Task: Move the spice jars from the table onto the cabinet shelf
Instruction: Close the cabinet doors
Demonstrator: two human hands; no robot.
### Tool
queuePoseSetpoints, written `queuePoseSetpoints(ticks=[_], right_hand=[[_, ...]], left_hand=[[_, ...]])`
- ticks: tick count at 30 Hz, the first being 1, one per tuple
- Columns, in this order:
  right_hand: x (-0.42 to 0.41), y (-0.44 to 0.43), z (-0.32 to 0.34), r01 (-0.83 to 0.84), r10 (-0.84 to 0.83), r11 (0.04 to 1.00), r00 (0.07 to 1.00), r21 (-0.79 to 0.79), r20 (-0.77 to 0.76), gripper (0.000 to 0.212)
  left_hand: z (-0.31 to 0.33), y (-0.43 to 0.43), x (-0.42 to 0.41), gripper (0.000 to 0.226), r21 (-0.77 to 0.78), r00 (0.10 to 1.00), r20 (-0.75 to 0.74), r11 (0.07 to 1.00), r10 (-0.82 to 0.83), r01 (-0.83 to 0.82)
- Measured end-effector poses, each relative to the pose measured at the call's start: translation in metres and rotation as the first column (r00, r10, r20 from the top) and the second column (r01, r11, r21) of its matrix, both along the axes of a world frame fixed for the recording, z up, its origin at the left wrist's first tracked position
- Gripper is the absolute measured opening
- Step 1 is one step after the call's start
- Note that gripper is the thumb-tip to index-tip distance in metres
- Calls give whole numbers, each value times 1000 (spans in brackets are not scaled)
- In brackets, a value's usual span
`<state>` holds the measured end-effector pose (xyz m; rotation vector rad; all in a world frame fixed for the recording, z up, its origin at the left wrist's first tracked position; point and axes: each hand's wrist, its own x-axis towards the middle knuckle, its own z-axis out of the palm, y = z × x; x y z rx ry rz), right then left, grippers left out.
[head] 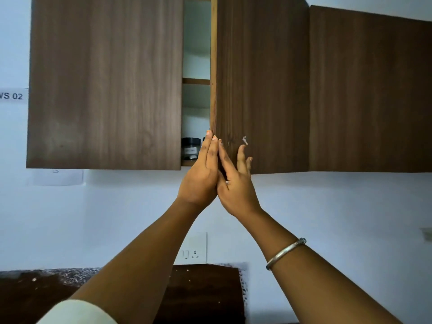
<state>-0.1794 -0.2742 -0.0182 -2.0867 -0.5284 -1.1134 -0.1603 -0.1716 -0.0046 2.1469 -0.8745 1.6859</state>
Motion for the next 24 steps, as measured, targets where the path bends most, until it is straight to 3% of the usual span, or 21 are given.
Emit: queuePoseSetpoints(ticks=[11,18,24], right_hand=[[87,69,7,293,-295,954,955,-62,-17,53],[134,96,14,482,-498,858,865,-177,-57,59],[169,110,13,524,-541,835,838,-167,-75,59]], left_hand=[[0,56,96,83,-30,998,-64,1000,7,-9],[2,82,159,77,52,944,-30,943,329,-327],[1,95,197,75,45,899,11,898,438,-438]])
